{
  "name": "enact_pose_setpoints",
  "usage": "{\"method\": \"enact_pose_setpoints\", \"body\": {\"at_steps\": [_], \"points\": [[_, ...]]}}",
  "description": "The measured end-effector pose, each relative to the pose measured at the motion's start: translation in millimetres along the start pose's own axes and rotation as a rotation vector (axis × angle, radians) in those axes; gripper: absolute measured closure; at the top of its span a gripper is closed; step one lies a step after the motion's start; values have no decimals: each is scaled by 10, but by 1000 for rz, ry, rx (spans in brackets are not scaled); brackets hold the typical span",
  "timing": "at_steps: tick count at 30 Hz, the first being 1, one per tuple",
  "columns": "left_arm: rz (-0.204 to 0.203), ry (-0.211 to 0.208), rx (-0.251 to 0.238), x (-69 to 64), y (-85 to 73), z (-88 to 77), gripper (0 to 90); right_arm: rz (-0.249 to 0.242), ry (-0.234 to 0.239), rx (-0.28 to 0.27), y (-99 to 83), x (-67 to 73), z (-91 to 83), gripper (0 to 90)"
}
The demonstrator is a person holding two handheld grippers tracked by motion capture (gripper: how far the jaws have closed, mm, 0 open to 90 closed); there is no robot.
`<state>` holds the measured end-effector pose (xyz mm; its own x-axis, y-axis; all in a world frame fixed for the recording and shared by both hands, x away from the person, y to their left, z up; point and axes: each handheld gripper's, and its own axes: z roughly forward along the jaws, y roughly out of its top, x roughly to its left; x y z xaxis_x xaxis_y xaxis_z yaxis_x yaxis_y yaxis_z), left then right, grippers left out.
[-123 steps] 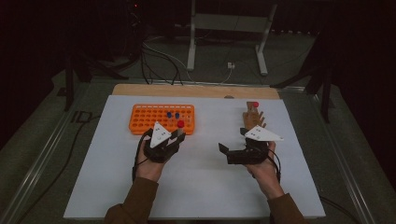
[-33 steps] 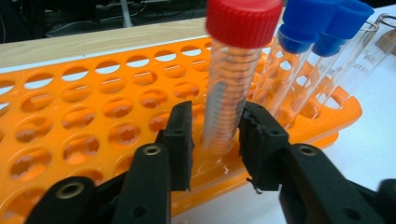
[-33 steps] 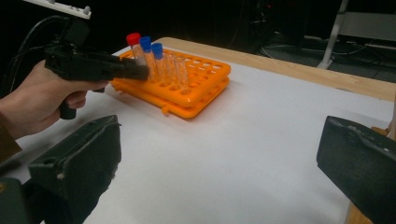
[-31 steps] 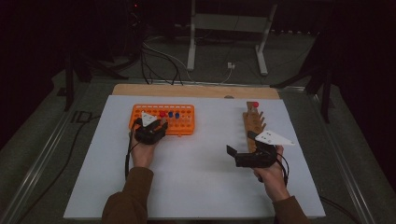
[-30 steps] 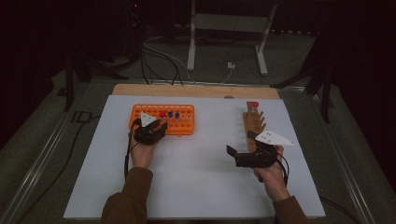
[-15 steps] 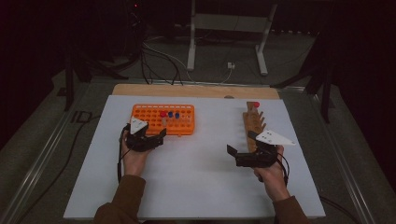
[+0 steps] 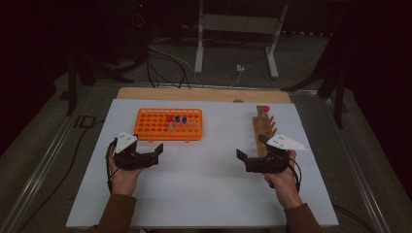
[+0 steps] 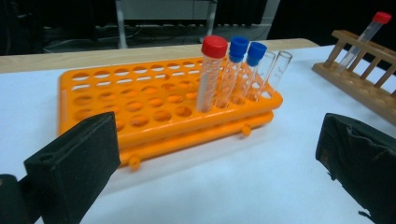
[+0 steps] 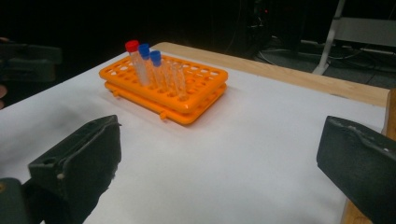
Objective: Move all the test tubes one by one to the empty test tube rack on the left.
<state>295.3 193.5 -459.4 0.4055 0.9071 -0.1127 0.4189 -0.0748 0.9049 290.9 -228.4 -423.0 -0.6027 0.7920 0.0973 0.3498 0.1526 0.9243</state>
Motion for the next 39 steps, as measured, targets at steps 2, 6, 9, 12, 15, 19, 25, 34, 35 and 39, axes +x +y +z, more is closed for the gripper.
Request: {"method": "enact_pose_setpoints", "body": {"at_steps": [2, 6, 9, 12, 15, 19, 25, 34, 35, 39], "points": [[-6, 10, 1, 20, -41, -70, 5, -9, -2, -4, 21, 1, -11, 2], [-18, 14, -4, 37, -109, -206, 5, -8, -15, -14, 78, -34, -37, 2], [-14, 15, -9, 29, -145, -284, 5, -10, -29, -20, 133, -59, -49, 2], [-9, 17, -10, 20, -182, -342, 5, -15, -40, -26, 190, -77, -60, 2], [4, 24, -8, 11, -222, -388, 5, -11, -48, -32, 240, -98, -72, 2], [1, 32, -15, 15, -246, -421, 5, -16, -68, -37, 308, -149, -72, 2], [-4, 39, -19, 22, -261, -418, 5, -13, -107, -35, 404, -274, -33, 2], [-7, 54, -18, 33, -287, -386, 5, -3, -162, -45, 565, -462, 27, 2], [-10, 56, -19, 34, -290, -385, 5, 2, -170, -44, 580, -492, 37, 2], [-16, 55, -18, 38, -297, -374, 5, 28, -197, -42, 608, -632, 86, 2]]}}
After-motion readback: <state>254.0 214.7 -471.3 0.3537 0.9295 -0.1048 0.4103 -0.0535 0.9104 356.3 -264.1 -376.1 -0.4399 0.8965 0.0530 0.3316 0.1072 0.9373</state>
